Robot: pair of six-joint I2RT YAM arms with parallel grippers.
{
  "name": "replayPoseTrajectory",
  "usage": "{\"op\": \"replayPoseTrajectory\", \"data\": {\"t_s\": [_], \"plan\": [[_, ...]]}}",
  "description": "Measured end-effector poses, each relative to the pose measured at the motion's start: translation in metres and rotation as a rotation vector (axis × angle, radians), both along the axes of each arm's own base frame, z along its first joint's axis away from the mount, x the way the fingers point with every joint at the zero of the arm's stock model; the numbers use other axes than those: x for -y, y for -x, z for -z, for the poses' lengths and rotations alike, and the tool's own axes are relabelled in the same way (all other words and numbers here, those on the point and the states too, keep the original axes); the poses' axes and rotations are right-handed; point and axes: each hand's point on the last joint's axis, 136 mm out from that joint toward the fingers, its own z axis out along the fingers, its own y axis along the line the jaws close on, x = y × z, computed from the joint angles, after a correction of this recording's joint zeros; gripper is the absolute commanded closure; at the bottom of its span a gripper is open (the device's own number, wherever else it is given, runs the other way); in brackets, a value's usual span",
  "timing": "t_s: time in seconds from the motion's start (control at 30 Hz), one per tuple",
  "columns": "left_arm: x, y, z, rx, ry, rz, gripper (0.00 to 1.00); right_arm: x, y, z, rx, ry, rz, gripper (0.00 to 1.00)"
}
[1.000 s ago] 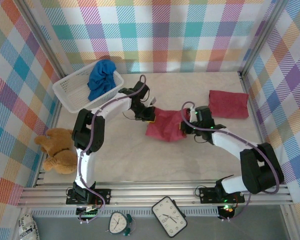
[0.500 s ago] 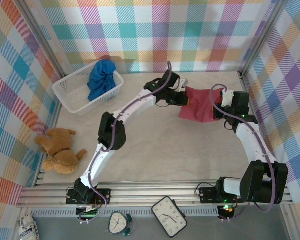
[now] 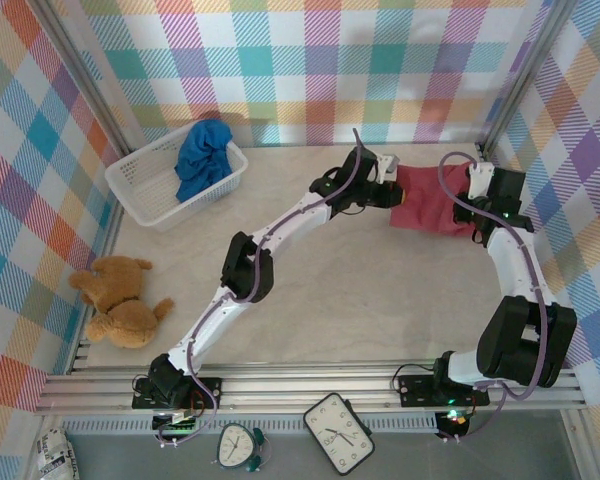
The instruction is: Fold and stack the tank tops
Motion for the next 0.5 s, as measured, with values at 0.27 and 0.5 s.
{"op": "replayPoseTrajectory", "data": {"t_s": [0.27, 0.5], "plan": [[0.023, -0.009, 0.01, 0.084, 0.085, 0.01, 0.99, 0.026, -0.014, -0.011, 0.021, 0.071, 0.027, 1.0], [0.042, -0.01, 0.027, 0.131, 0.144, 0.0, 0.85, 0.044, -0.015, -0.01, 0.013, 0.094, 0.055, 1.0]]}}
